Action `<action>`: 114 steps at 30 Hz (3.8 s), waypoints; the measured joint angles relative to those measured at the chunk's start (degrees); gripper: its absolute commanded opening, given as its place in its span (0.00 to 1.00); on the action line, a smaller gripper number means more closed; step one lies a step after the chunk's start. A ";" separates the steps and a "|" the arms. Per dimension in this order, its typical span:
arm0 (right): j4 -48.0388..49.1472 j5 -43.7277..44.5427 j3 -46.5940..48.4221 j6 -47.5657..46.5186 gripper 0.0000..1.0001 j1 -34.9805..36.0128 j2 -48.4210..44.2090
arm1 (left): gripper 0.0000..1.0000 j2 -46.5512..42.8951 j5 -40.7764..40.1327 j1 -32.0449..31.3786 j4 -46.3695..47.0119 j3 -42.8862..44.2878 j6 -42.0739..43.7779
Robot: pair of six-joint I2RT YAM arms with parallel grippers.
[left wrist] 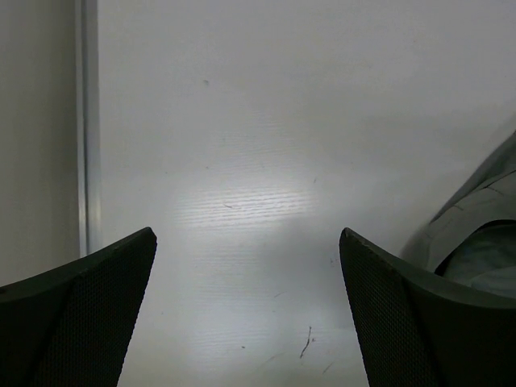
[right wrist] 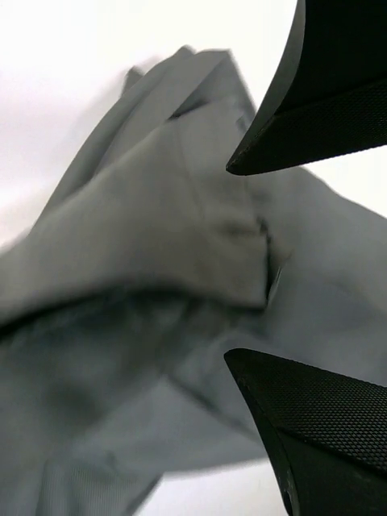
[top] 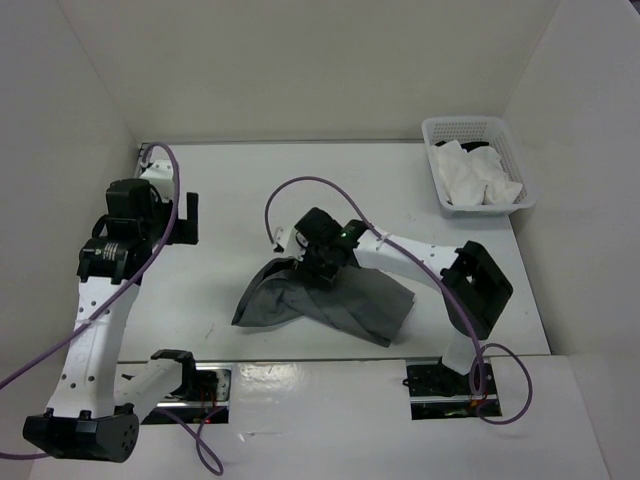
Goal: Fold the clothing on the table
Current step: Flatten the skirt out
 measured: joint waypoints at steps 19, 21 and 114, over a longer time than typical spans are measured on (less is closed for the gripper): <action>3.45 7.78 -1.40 -0.31 0.12 1.86 7.48 | 0.99 -3.61 9.38 0.15 5.68 -9.99 -2.86; 3.43 8.39 -0.68 -0.24 0.03 0.42 7.54 | 0.97 -4.02 10.49 0.15 6.01 -10.58 -2.78; 1.57 18.10 10.03 7.56 0.92 -14.80 -11.17 | 0.00 9.33 20.06 -18.29 16.22 -6.45 20.87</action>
